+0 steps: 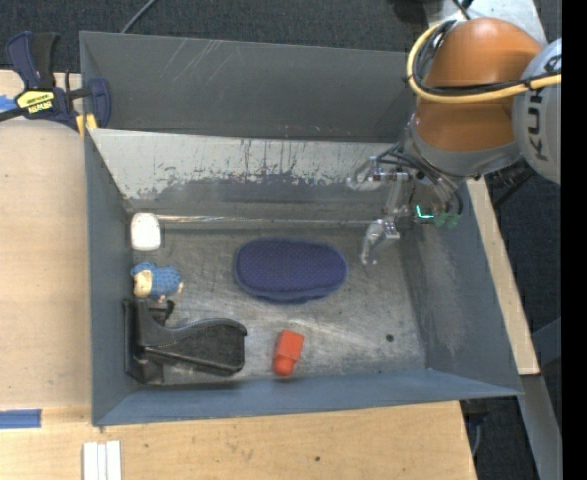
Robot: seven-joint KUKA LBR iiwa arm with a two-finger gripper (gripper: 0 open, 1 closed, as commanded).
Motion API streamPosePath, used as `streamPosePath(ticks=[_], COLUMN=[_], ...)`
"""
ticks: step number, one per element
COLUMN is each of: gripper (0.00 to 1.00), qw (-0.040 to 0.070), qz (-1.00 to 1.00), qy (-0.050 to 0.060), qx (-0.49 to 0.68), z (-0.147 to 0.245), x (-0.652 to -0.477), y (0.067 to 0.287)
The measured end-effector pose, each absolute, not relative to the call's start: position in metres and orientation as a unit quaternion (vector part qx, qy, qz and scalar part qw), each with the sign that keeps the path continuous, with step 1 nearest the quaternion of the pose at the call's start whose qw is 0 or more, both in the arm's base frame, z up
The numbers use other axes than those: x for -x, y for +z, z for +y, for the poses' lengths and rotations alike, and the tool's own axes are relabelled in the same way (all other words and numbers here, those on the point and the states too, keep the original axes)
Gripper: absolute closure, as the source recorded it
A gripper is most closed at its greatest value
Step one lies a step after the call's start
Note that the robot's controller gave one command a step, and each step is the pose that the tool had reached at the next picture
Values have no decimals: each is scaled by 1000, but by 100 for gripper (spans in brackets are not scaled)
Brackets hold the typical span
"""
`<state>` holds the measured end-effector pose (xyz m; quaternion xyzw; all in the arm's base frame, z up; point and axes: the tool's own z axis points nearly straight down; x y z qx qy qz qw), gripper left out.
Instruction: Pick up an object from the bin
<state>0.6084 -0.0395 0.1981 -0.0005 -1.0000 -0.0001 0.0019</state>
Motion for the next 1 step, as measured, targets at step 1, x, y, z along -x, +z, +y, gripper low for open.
streamPosePath(ticks=[1], gripper=[0], qw=[-2], qz=[-992], qy=[0], qx=[-127], z=[-7], x=[-593], y=[76])
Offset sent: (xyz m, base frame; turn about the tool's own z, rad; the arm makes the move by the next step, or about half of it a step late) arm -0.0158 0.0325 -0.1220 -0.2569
